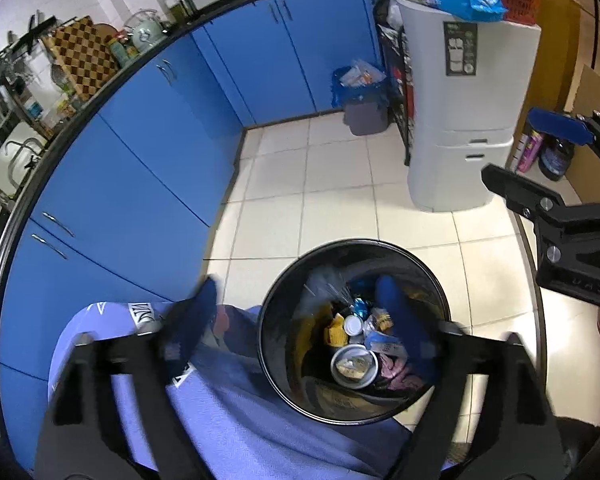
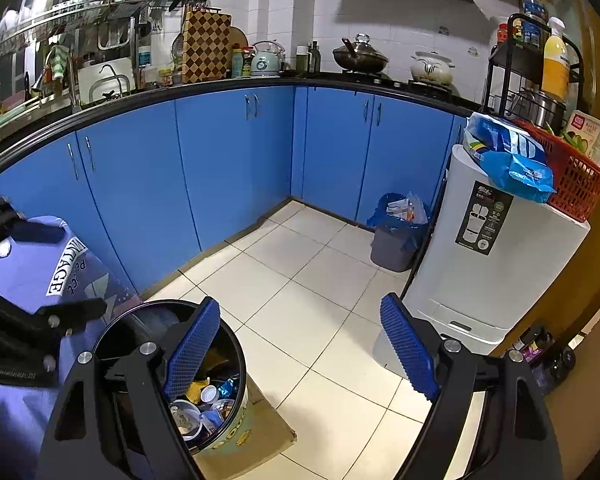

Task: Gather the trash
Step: 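Open the left tool over the bin to drop the silver blister pack, then move both open tools back over the table toward the orange cup and tissue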

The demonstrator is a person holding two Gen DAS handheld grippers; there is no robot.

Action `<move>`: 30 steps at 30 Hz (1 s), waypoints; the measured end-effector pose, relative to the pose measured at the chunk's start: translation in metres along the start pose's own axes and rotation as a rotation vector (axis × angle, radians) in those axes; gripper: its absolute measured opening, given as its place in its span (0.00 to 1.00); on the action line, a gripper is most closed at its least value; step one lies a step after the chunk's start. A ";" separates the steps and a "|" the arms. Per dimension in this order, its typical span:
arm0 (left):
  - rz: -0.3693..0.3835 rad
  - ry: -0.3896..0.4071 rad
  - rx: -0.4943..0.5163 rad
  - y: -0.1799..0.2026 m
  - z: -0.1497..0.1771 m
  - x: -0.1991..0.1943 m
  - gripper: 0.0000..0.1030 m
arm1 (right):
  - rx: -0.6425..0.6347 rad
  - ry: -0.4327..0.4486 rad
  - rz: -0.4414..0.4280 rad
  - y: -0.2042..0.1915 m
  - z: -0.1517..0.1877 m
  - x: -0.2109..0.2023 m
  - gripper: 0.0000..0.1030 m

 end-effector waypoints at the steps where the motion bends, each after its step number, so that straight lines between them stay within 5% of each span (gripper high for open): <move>1: -0.008 0.006 -0.001 -0.002 0.000 -0.002 0.85 | -0.002 0.000 -0.002 0.000 0.000 0.000 0.78; 30: -0.062 0.042 -0.109 -0.057 0.037 -0.038 0.85 | -0.116 0.030 -0.087 -0.078 -0.014 -0.017 0.78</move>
Point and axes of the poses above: each gripper's, at about its wrist camera, not at the fingertips, and x roughly the way its jaws point, y to its right, z to its underside, the point moved 10 cm from there along x, roughly the way its jaws point, and after that the axes turned 12 degrees about x, right-handed, at the moved point
